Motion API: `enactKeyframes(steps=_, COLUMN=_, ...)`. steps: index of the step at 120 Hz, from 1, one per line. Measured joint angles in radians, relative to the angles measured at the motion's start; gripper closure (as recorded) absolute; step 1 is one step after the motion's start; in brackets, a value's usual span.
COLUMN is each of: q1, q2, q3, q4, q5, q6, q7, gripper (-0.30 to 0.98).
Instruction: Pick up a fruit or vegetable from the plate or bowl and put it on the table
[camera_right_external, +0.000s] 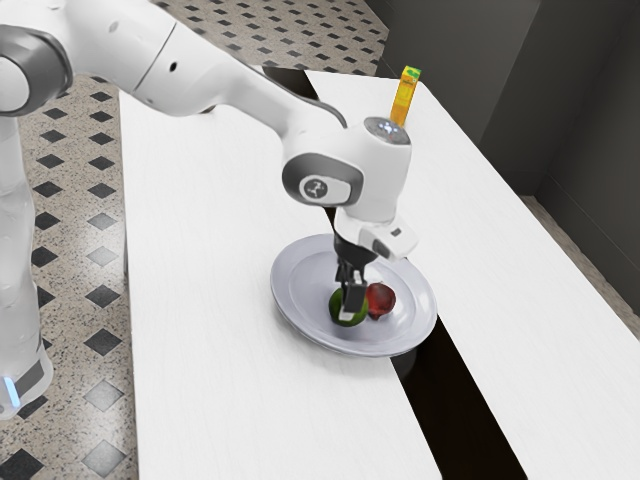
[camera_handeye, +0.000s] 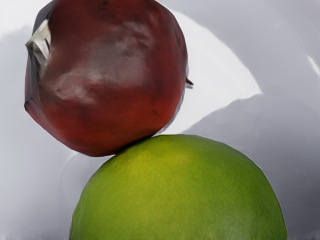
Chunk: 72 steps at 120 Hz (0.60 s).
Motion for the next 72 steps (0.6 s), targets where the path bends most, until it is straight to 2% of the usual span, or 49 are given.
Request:
enactKeyframes(steps=48, q1=-0.005, q2=0.018, q3=0.000, q4=-0.001, q5=-0.001, q6=0.027, q7=-0.001, gripper=0.01)
enactKeyframes(steps=72, q1=-0.006, q2=0.022, q3=0.001, q4=-0.001, q5=-0.005, q6=0.033, q7=-0.004, gripper=0.21)
